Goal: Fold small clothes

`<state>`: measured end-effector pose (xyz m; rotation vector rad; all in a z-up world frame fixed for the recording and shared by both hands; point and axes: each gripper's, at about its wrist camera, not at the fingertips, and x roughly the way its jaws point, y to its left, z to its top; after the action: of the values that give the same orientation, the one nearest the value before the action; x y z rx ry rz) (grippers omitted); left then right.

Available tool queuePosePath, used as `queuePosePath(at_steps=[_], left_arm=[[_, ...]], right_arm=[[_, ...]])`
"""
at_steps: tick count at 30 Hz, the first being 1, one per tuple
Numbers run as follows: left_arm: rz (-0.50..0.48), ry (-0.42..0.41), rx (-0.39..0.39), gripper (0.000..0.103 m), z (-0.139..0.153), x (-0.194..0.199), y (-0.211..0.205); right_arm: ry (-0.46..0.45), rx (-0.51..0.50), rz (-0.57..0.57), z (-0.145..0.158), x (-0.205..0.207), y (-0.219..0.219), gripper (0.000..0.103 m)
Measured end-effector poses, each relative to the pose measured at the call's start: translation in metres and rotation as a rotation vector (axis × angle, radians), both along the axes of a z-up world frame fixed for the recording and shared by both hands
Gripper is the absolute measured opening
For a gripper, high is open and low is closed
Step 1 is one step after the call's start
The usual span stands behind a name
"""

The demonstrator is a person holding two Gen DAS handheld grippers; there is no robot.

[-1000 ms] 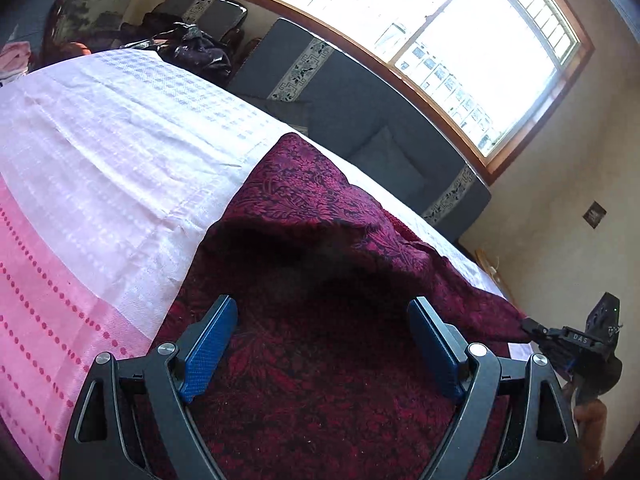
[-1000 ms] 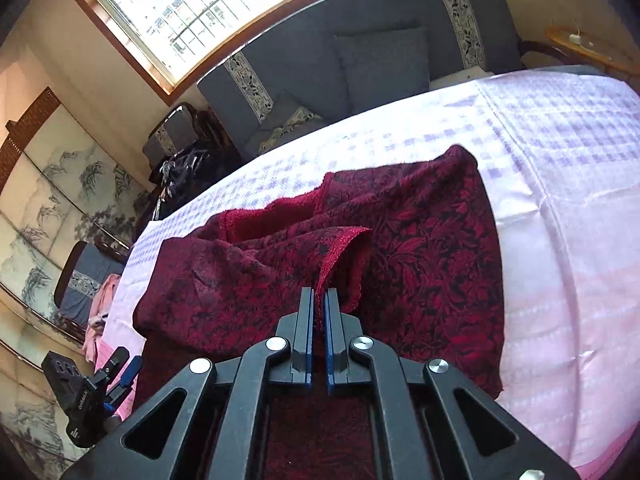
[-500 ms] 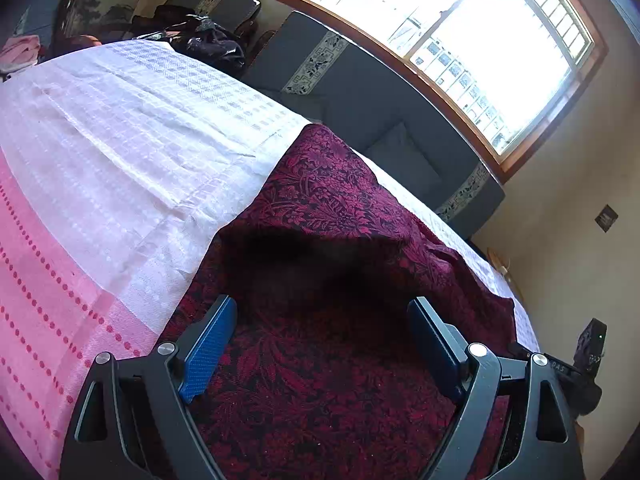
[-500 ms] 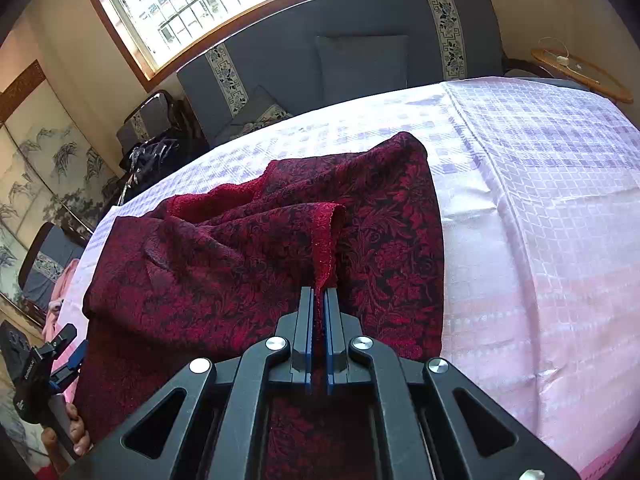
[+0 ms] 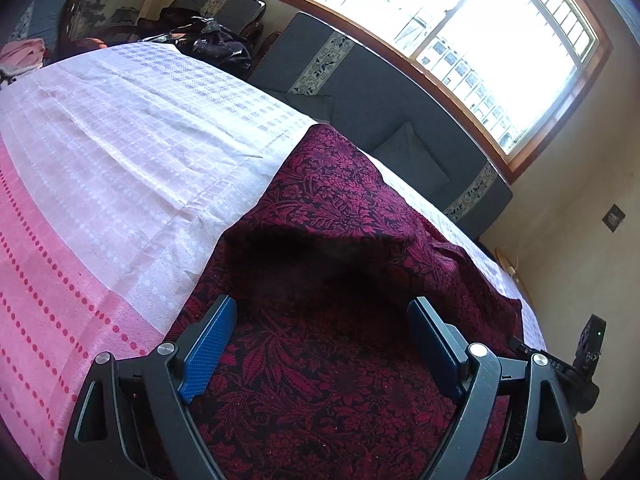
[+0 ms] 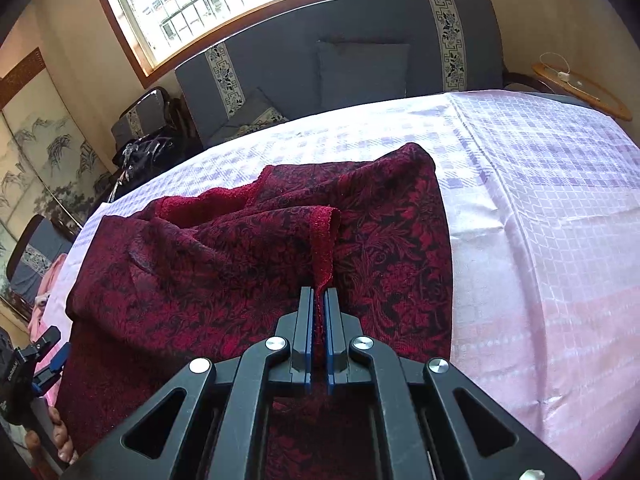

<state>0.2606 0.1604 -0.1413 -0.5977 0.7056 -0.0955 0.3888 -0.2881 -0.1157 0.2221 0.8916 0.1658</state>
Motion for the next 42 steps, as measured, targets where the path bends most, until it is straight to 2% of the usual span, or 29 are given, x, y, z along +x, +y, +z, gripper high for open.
queuePosePath(at_steps=[3, 6, 9, 12, 16, 21, 23, 26, 31, 34, 37, 40, 42], left_arm=[[-0.003, 0.003, 0.007, 0.088, 0.0, 0.001, 0.0], [-0.004, 0.001, -0.005, 0.088, 0.0, 0.002, 0.002], [-0.003, -0.002, -0.015, 0.088, 0.0, 0.001, 0.003], [-0.012, 0.0, -0.013, 0.089, 0.0, 0.0, 0.004], [-0.15, 0.057, 0.06, 0.089, 0.008, -0.015, -0.004], [-0.315, 0.057, 0.162, 0.089, 0.02, -0.084, -0.004], [-0.336, 0.065, 0.203, 0.089, 0.022, -0.111, 0.004], [-0.356, 0.053, 0.175, 0.089, 0.026, -0.148, 0.025], [-0.372, 0.115, 0.149, 0.089, 0.015, -0.191, 0.05], [-0.391, 0.15, 0.12, 0.089, 0.008, -0.206, 0.058], [-0.401, 0.143, 0.098, 0.089, 0.007, -0.218, 0.063], [-0.422, 0.148, 0.023, 0.089, 0.007, -0.225, 0.071], [-0.43, 0.148, -0.029, 0.089, 0.006, -0.229, 0.077]], right_arm=[[-0.004, 0.014, 0.014, 0.002, -0.001, -0.001, 0.01], [-0.029, 0.095, -0.014, 0.014, -0.017, -0.011, 0.011], [-0.1, 0.177, -0.013, 0.036, -0.055, -0.02, 0.012], [-0.117, 0.215, 0.022, 0.046, -0.108, -0.021, 0.016], [-0.101, 0.162, 0.045, 0.047, -0.183, -0.028, 0.026], [-0.035, 0.087, 0.028, 0.035, -0.259, -0.047, 0.029], [-0.018, 0.115, 0.015, 0.029, -0.28, -0.052, 0.029], [0.004, 0.153, -0.002, 0.015, -0.301, -0.057, 0.031], [0.004, 0.187, 0.0, 0.002, -0.324, -0.053, 0.031], [0.005, 0.194, 0.011, 0.0, -0.331, -0.049, 0.031], [0.025, 0.226, 0.027, -0.006, -0.336, -0.045, 0.031], [0.028, 0.257, 0.038, -0.01, -0.343, -0.04, 0.03], [0.035, 0.272, 0.058, -0.014, -0.346, -0.035, 0.022]])
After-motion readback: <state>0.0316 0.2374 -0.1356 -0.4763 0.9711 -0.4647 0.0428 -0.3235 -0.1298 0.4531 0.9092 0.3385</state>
